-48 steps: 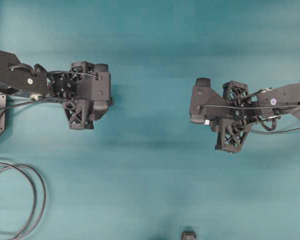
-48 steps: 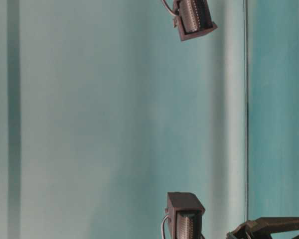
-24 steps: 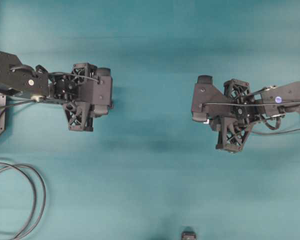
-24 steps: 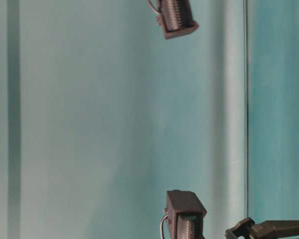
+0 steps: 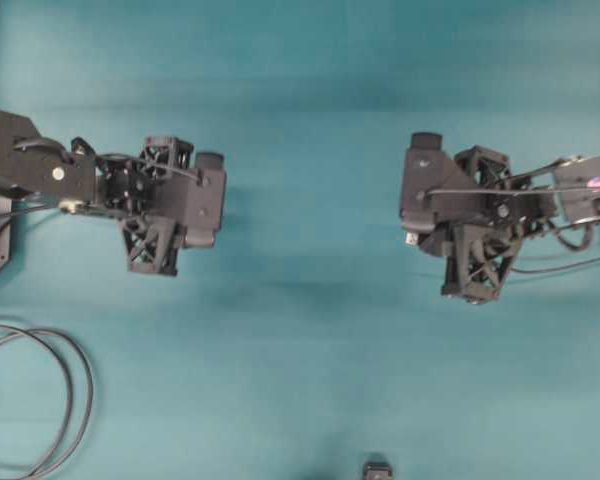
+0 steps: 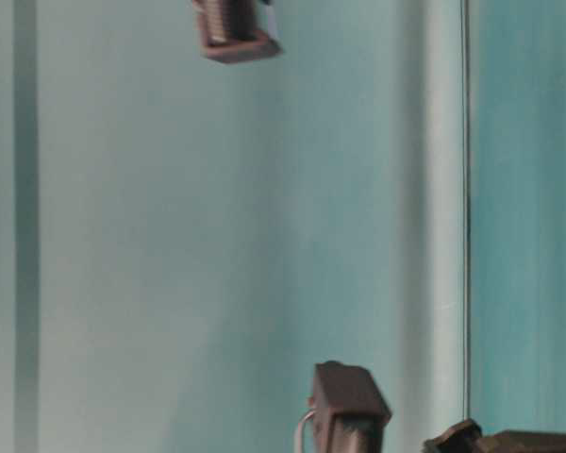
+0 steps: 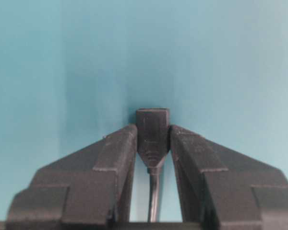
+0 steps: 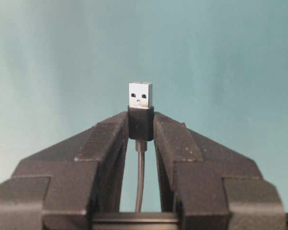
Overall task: Insert the USB using both arms.
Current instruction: 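Lift both connectors and raise them toward each other above the table, then align the male plug tip with the female socket opening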
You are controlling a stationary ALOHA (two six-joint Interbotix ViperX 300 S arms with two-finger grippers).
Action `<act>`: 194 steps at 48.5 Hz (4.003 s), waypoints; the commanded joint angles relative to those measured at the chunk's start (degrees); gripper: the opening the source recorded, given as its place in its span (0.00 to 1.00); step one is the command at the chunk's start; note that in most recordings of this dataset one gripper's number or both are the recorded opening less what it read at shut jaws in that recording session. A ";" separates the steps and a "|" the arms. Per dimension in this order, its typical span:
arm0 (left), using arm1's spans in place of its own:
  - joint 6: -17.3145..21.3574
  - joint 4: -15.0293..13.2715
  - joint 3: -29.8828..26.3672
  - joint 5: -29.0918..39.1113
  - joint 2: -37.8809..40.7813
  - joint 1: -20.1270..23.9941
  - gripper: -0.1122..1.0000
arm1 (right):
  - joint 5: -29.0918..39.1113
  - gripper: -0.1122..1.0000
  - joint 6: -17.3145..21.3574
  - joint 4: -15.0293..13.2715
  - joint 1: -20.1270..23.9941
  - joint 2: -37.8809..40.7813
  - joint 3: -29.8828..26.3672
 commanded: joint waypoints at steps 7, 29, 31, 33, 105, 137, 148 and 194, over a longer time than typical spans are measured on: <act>-0.79 -0.44 -6.94 18.11 -5.54 -3.52 0.31 | 0.70 0.27 0.00 -0.79 0.00 -4.39 -1.93; -17.31 -2.29 -13.80 17.05 -15.12 -5.98 0.31 | 4.92 0.27 0.09 -7.29 0.00 -7.82 -5.80; -20.30 -2.55 -13.71 18.54 -16.44 -5.36 0.31 | 6.15 0.27 0.09 -9.14 0.00 -8.79 -6.24; -22.76 -2.90 -13.80 20.74 -17.49 -4.31 0.31 | 7.56 0.27 0.09 -10.81 0.00 -10.02 -6.68; 34.54 -90.26 -17.49 58.10 5.19 20.30 0.31 | 25.49 0.27 7.73 -65.92 11.95 -11.34 -3.08; 31.73 -90.26 -31.82 67.85 18.46 24.52 0.31 | 24.17 0.27 2.29 -72.95 14.06 -7.73 -1.58; 31.46 -90.26 -33.13 68.55 20.48 25.05 0.31 | 24.08 0.27 2.55 -74.97 14.06 -3.87 -2.99; 30.32 -89.21 -35.33 65.48 23.20 26.02 0.31 | 23.91 0.27 2.46 -77.26 14.77 1.85 -7.21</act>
